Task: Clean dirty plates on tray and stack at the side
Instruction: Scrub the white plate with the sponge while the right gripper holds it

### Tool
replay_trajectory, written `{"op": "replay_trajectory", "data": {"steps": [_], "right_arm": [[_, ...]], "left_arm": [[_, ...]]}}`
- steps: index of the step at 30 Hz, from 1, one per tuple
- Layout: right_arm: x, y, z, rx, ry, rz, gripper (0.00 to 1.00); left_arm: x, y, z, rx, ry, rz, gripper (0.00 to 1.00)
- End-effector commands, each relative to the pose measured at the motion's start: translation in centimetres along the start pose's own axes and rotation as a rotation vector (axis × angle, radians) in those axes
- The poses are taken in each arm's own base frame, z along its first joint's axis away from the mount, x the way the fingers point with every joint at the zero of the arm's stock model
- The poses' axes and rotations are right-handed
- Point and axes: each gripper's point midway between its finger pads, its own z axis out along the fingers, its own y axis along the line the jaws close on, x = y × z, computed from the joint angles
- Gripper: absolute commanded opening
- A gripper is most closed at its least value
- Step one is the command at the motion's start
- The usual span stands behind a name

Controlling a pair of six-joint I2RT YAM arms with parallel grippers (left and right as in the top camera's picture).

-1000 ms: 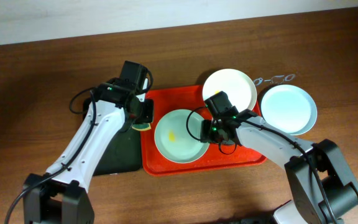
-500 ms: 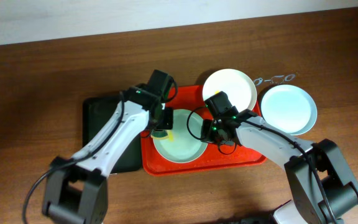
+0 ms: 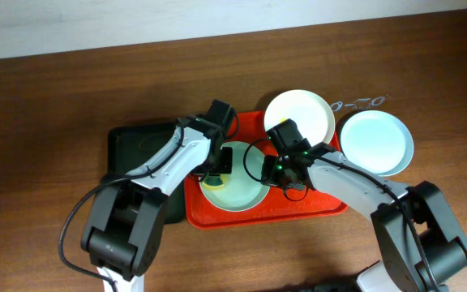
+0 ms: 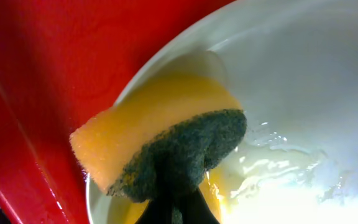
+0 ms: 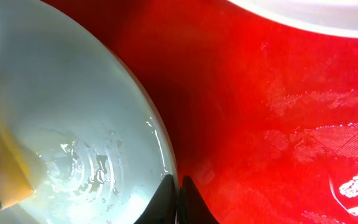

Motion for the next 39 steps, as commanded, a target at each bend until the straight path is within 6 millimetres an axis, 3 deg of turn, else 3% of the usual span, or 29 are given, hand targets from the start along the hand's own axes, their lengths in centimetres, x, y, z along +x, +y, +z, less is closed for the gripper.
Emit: {"op": "replay_trajectory", "data": {"steps": [1, 4, 8, 10, 14, 20, 22, 25, 29, 35, 37, 39], "right_arm": [[0.4, 0.1, 0.4, 0.005, 0.009, -0.043, 0.04], [0.6, 0.3, 0.4, 0.003, 0.012, -0.052, 0.04], [0.6, 0.4, 0.4, 0.001, 0.009, -0.071, 0.04], [0.6, 0.4, 0.4, 0.001, 0.009, -0.072, 0.04], [0.6, 0.4, 0.4, 0.001, 0.009, -0.072, 0.04], [0.6, 0.4, 0.4, 0.001, 0.009, -0.071, 0.04], [0.6, 0.3, 0.4, 0.001, 0.009, -0.071, 0.04], [0.6, 0.4, 0.4, 0.001, 0.009, -0.072, 0.04], [0.6, 0.4, 0.4, 0.001, 0.009, -0.072, 0.04], [0.6, 0.4, 0.4, 0.001, 0.009, -0.072, 0.04], [0.6, 0.4, 0.4, 0.001, 0.009, -0.072, 0.04], [0.6, 0.4, 0.4, 0.001, 0.009, -0.072, 0.04]], "left_arm": [[1.1, -2.0, 1.2, 0.056, 0.054, 0.058, 0.0], [1.4, -2.5, 1.7, 0.056, 0.062, 0.072, 0.0], [3.6, -4.5, 4.1, 0.167, 0.183, 0.093, 0.0], [3.8, -5.2, 3.9, 0.213, 0.198, 0.107, 0.0], [2.5, -7.9, 0.2, 0.37, 0.119, 0.149, 0.0], [0.1, -7.6, -7.3, 0.407, -0.082, 0.166, 0.0], [-0.7, -6.2, -8.1, 0.328, -0.139, 0.158, 0.0], [-1.0, -3.7, -6.7, 0.179, -0.154, 0.139, 0.0], [-0.6, -2.8, -4.0, 0.127, -0.116, 0.129, 0.0], [1.0, -1.3, 2.7, 0.036, 0.028, 0.1, 0.0], [2.0, -1.6, 4.3, 0.058, 0.086, 0.1, 0.0], [3.4, -3.3, 5.2, 0.145, 0.153, 0.122, 0.0]]}}
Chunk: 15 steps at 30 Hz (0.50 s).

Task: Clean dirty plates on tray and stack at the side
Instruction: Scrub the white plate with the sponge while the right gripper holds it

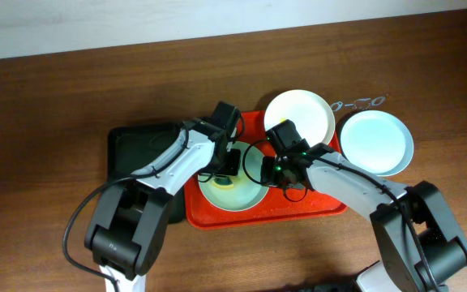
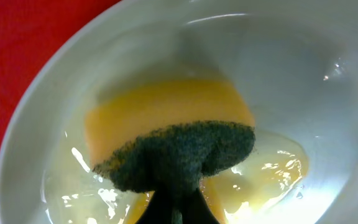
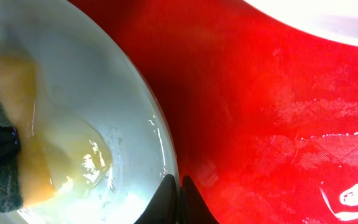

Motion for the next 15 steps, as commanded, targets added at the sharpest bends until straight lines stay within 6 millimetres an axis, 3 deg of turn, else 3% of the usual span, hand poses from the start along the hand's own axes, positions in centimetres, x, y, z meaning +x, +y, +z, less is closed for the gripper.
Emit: {"op": "replay_trajectory", "data": {"steps": [1, 4, 7, 9, 12, 15], "right_arm": [[0.5, 0.2, 0.4, -0.001, 0.015, -0.016, 0.04], [0.5, 0.2, 0.4, 0.0, 0.015, -0.016, 0.04], [0.5, 0.2, 0.4, 0.0, 0.015, -0.016, 0.04], [0.5, 0.2, 0.4, 0.0, 0.015, -0.016, 0.04], [0.5, 0.2, 0.4, 0.0, 0.015, -0.016, 0.04], [0.5, 0.2, 0.4, 0.0, 0.015, -0.016, 0.04]], "left_arm": [[3.9, -2.2, 4.3, 0.122, 0.182, 0.022, 0.0], [4.3, -4.9, 3.2, 0.278, 0.206, 0.062, 0.0], [3.7, -5.7, 1.0, 0.321, 0.169, 0.068, 0.0], [2.6, -6.2, -2.2, 0.339, 0.089, 0.089, 0.0], [1.1, -5.9, -6.3, 0.299, -0.042, 0.098, 0.0], [0.8, -4.4, -6.2, 0.203, -0.066, 0.046, 0.0]]}}
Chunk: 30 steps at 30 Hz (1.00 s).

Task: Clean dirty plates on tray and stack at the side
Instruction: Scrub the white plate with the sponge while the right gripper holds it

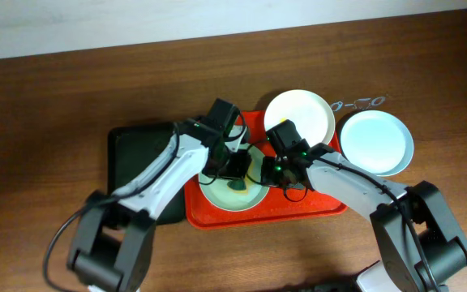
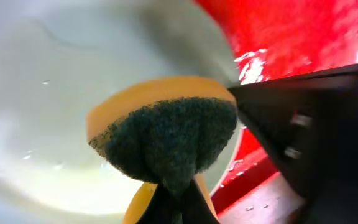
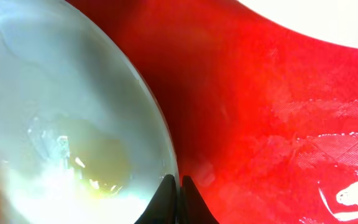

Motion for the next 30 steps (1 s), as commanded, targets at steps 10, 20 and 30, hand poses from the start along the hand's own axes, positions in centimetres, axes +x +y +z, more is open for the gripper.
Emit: {"op": "replay_trajectory", "data": {"steps": [10, 20, 30], "right_arm": [[0.5, 0.3, 0.3, -0.006, 0.017, -0.016, 0.04], [0.5, 0.3, 0.3, -0.006, 0.017, -0.016, 0.04], [0.6, 0.2, 0.3, -0.001, 0.017, -0.016, 0.04]], "left_arm": [[-0.9, 6.4, 2.7, -0.331, -0.045, -0.129, 0.0], [1.7, 2.6, 6.1, -0.093, 0.125, -0.049, 0.0], [-2.8, 6.8, -2.2, -0.405, -0.161, -0.032, 0.0]]}}
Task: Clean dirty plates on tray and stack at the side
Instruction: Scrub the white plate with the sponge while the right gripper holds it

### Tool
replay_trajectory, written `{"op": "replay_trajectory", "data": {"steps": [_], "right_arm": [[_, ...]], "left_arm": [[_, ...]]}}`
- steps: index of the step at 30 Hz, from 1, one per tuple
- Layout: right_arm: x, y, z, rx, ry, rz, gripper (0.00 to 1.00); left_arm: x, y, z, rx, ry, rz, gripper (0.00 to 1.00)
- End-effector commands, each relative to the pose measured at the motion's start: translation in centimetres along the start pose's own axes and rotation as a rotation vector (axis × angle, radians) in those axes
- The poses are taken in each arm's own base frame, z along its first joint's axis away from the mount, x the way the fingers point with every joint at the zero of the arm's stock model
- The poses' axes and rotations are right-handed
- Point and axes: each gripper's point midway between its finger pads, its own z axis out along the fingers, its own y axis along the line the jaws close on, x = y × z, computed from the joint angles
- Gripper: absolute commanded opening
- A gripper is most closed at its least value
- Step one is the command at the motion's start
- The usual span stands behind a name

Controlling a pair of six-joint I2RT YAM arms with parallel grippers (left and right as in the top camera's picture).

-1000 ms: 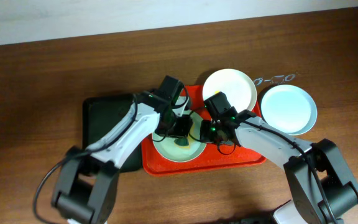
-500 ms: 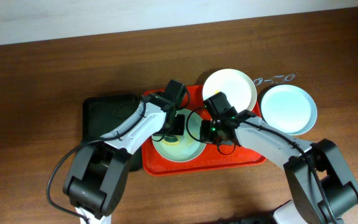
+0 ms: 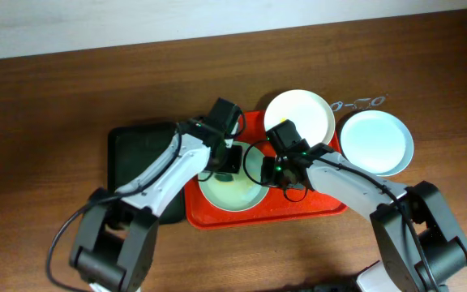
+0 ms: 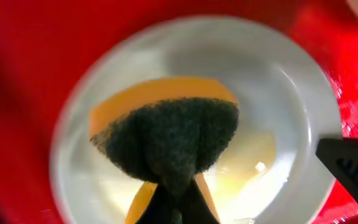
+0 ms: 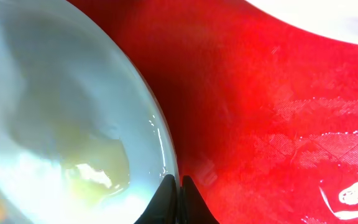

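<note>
A white dirty plate (image 3: 235,195) lies on the red tray (image 3: 323,203), with yellowish wet residue (image 5: 98,171) in its bowl. My left gripper (image 4: 178,200) is shut on a yellow sponge with a dark green scouring pad (image 4: 166,127). It holds the sponge over the plate (image 4: 284,93), apparently raised off it. My right gripper (image 5: 175,186) is shut on the plate's right rim (image 5: 160,130). In the overhead view it (image 3: 267,172) sits just right of the left gripper (image 3: 227,159).
A second white plate (image 3: 299,114) rests at the tray's far right corner. A pale blue plate (image 3: 376,142) lies on the wooden table to the right of the tray. A black tray (image 3: 136,150) adjoins the red tray on the left.
The sponge was low at the plate's right side, close to my right gripper. Now it is back over the plate's middle, with the whole plate showing below it. The right gripper has not moved.
The sponge was at the plate's left rim, then in the plate's middle, then at its right side beside my right gripper. Now it is held over the middle again. Meanwhile my right gripper stayed shut on the plate's right rim.
</note>
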Motion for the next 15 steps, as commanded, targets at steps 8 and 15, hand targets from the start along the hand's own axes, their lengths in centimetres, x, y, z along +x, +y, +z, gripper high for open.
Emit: {"op": "replay_trajectory", "data": {"steps": [8, 15], "right_arm": [[0.5, 0.1, 0.3, 0.002, 0.013, -0.016, 0.04], [0.5, 0.1, 0.3, 0.003, 0.013, -0.016, 0.04]], "left_arm": [[-0.9, 3.5, 1.4, -0.19, -0.04, -0.024, 0.0], [2.4, 0.5, 4.9, 0.001, 0.137, -0.026, 0.0]]}}
